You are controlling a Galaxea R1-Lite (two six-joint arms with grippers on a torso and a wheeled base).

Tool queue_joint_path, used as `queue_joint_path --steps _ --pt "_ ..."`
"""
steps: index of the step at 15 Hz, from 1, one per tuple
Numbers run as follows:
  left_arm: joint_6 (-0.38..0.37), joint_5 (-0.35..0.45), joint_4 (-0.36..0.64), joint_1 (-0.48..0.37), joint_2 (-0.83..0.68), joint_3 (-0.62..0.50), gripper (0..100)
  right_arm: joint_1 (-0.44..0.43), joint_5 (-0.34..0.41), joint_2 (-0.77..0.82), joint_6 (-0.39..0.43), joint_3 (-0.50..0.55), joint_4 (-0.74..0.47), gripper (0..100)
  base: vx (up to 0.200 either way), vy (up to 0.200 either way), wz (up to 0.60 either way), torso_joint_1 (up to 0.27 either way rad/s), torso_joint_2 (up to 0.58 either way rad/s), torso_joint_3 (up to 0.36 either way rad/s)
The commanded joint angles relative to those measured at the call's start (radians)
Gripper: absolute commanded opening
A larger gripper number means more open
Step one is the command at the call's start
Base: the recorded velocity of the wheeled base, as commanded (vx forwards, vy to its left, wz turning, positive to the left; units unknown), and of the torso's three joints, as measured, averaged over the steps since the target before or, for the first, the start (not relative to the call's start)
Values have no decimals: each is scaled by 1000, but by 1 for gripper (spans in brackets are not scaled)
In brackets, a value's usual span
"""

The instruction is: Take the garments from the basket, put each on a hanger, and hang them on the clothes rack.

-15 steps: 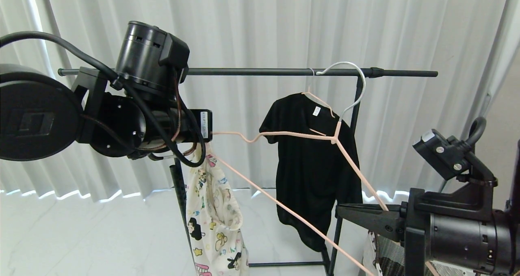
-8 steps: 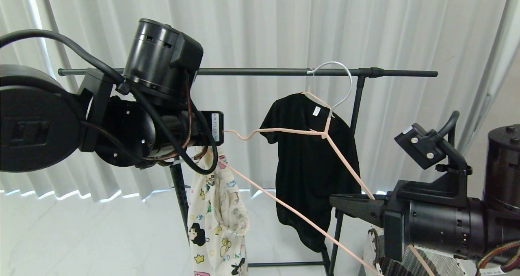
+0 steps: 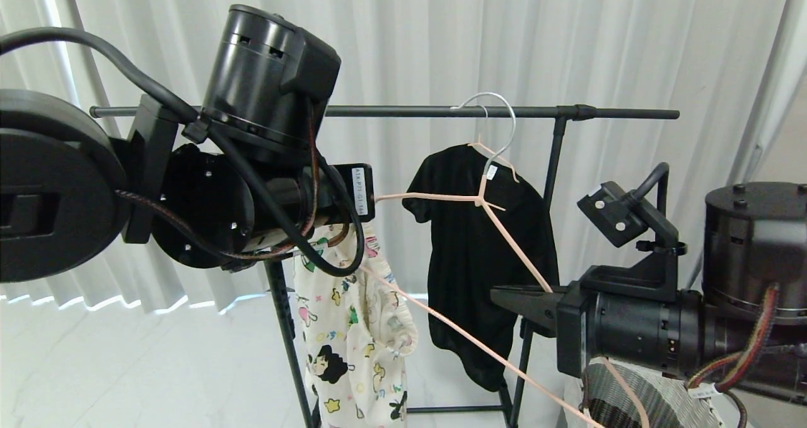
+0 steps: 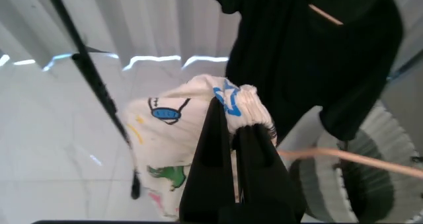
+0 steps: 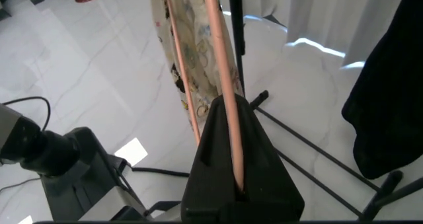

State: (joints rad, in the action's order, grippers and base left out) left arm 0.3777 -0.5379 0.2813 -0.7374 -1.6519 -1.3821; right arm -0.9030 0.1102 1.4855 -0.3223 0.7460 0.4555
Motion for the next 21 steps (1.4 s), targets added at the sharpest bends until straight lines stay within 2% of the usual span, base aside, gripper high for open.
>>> queue_joint_path --steps 1,6,12,14,21 --pt "10 1 1 -30 0 -5 0 -11 0 44 -1 19 12 0 0 0 0 0 0 0" --pt "67 9 1 -103 -6 -69 0 -30 -9 87 -4 66 18 0 0 0 0 0 0 0" --pt "75 35 1 -189 -12 -90 0 -36 -17 119 -7 105 38 0 0 0 0 0 0 0" --pt "79 53 1 -195 -8 -89 0 -36 -46 119 -7 104 45 0 0 0 0 0 0 0" --pt "78 44 -1 -172 6 -64 0 -34 -142 116 -7 99 75 0 0 0 0 0 0 0"
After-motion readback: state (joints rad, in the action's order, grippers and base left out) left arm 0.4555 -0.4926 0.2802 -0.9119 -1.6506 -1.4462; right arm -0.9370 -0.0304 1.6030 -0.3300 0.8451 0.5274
